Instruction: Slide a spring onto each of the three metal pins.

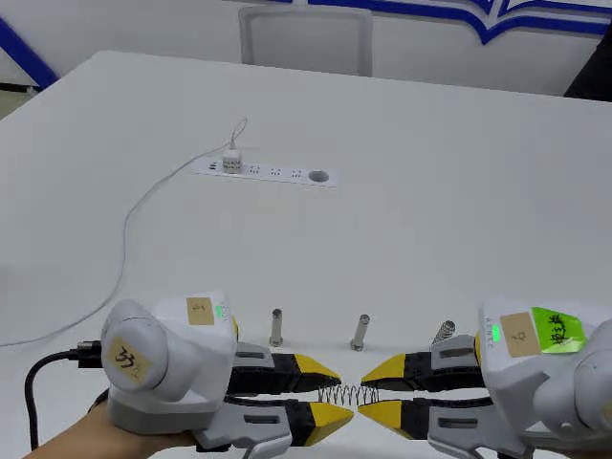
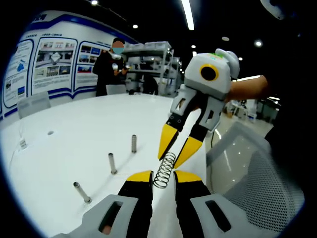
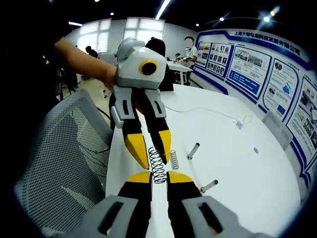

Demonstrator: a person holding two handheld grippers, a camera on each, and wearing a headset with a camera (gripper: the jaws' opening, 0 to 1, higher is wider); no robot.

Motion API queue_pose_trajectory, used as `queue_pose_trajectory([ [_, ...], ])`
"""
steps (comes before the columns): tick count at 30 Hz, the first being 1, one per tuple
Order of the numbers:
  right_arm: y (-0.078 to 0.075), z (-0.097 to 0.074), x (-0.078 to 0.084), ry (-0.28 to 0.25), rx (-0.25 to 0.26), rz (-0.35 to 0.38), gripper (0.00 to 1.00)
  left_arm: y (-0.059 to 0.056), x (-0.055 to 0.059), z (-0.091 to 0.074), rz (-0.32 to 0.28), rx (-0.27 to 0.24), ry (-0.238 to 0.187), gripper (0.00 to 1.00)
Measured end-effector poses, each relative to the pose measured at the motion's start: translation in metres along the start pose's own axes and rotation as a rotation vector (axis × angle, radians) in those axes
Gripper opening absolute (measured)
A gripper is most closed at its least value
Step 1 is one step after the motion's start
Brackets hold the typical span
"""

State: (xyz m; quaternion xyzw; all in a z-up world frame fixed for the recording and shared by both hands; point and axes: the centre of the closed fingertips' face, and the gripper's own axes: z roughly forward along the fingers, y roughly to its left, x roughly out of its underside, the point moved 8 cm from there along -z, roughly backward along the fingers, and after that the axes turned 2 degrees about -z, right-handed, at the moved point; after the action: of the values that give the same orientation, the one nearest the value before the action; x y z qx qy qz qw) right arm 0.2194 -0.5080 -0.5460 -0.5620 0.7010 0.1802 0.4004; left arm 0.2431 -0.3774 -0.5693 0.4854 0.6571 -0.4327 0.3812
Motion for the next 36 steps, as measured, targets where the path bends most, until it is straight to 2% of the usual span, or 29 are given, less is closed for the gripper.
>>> queue_pose_trajectory([
  [4,0.003,0.0,0.001,0.011,-0.009,-0.012,0.11,-0.002,0.0,0.0,0.022,0.008,0.012,0.14],
  [8,0.005,0.0,0.003,0.015,-0.024,-0.01,0.12,-0.007,0.001,0.001,0.074,0.024,0.032,0.12],
  [15,0.004,0.0,0.004,0.019,-0.016,-0.023,0.12,-0.008,-0.001,0.003,0.156,0.015,0.048,0.1],
  [22,0.0,-0.003,0.002,-0.005,-0.026,0.033,0.13,-0.007,-0.004,0.001,0.148,0.021,0.032,0.1],
  [31,0.001,-0.002,0.003,-0.004,-0.045,0.06,0.15,-0.008,-0.006,0.0,0.148,0.032,0.016,0.1],
  [36,0.002,-0.003,0.003,-0.004,-0.05,0.06,0.13,-0.01,-0.006,0.0,0.159,0.041,0.021,0.1],
])
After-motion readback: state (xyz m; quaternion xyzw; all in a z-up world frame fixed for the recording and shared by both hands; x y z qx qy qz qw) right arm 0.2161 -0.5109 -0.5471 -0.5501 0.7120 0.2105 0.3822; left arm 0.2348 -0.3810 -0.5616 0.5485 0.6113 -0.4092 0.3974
